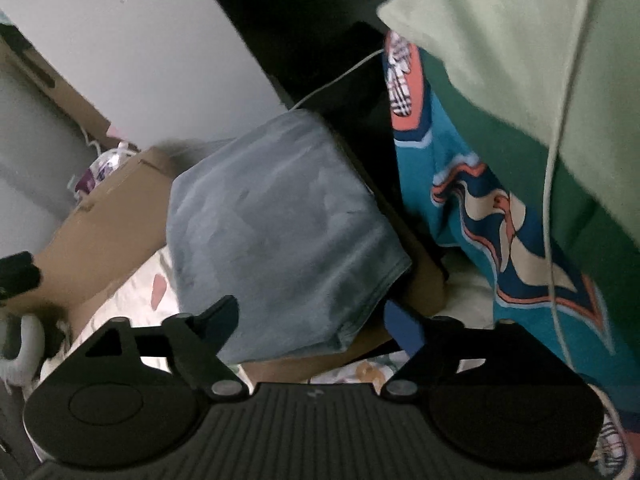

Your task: Fold clothes

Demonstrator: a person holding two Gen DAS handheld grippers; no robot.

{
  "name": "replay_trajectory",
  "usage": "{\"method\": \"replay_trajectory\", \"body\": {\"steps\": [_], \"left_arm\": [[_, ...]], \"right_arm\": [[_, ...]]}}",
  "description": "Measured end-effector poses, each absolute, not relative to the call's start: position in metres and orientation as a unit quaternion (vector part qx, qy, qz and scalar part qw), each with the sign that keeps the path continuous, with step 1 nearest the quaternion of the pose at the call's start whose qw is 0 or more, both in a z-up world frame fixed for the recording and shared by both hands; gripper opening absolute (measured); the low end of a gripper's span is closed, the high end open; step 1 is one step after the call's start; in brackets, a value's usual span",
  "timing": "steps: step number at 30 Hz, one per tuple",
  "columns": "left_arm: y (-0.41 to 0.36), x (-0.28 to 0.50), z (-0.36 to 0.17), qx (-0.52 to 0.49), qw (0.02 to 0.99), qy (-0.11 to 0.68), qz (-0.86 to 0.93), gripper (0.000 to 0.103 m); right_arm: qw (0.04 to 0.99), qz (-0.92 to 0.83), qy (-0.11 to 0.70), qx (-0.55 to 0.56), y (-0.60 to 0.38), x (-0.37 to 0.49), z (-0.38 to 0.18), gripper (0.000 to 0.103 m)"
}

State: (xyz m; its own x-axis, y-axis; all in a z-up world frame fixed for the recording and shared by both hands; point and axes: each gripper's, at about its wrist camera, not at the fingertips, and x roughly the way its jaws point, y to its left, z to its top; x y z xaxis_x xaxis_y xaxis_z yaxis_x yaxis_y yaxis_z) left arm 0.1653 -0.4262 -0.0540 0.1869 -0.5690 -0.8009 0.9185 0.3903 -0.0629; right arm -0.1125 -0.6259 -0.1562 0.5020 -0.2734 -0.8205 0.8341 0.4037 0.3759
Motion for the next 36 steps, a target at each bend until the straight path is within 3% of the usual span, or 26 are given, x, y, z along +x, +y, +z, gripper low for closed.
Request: {"method": "replay_trajectory", "body": {"steps": [5, 16, 36], "left_arm": [[-0.389, 0.165, -0.013, 0.206, 0.757, 0.401, -0.473, 0.098], [-0.286, 0.173, 0.060, 0.155, 0.820, 0.425, -0.349, 0.102], [-0.143, 0.138, 0.103, 0.099, 0.853, 0.434, -0.273, 0.102]], "right_arm": [[0.776, -0.336, 0.370, 0.385, -0.619, -0.106, -0.123, 0.100], [0.789, -0.297, 0.393, 0.366, -0.602, -0.106, -0.065, 0.102], [0.799, -0.272, 0.451, 0.291, -0.540, -0.080, 0.103, 0.102]]}}
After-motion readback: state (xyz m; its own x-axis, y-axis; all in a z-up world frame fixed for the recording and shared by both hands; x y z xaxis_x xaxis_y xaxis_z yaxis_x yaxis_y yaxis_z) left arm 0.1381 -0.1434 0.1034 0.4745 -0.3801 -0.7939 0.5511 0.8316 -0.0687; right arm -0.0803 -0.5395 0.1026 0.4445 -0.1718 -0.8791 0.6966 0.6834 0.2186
